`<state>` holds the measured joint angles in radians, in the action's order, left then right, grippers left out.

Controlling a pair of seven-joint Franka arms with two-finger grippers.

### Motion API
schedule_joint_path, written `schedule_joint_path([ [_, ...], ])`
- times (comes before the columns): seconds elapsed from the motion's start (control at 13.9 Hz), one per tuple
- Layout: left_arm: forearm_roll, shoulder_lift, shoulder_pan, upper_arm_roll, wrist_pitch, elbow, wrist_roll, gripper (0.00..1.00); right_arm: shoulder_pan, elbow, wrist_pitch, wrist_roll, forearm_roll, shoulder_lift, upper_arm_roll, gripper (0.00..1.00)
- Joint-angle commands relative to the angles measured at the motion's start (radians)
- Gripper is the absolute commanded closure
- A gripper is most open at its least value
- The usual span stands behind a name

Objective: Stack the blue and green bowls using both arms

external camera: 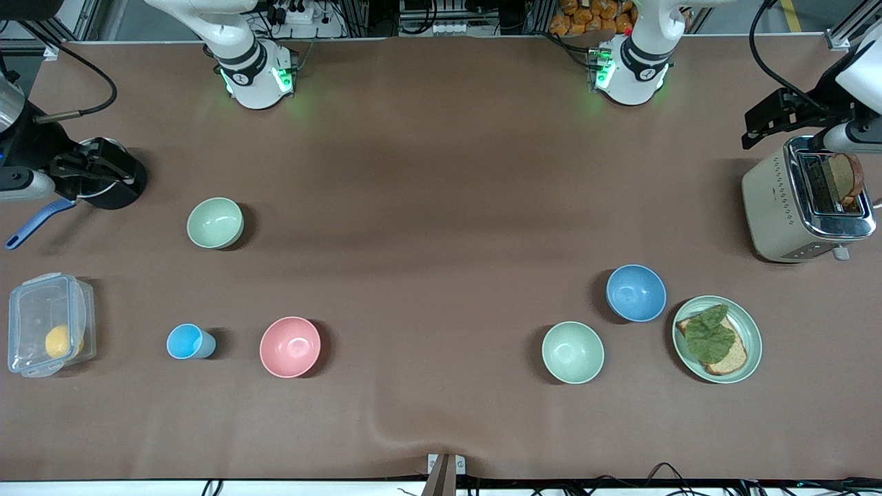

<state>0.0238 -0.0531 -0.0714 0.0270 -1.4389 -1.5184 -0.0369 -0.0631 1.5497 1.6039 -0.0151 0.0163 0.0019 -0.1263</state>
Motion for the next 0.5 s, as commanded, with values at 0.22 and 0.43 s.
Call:
schedule_joint_path([
  [0.22,-0.018,-0.01,0.007,0.005,-0.009,-0.006,0.02,0.0,-0.024,0.013,-0.007,0.003,-0.001,-0.017,-0.012,0.0],
  [0.43,-0.018,-0.008,0.005,0.005,-0.009,-0.006,0.02,0.0,-0.046,0.013,-0.039,-0.005,-0.001,0.001,-0.012,0.0],
])
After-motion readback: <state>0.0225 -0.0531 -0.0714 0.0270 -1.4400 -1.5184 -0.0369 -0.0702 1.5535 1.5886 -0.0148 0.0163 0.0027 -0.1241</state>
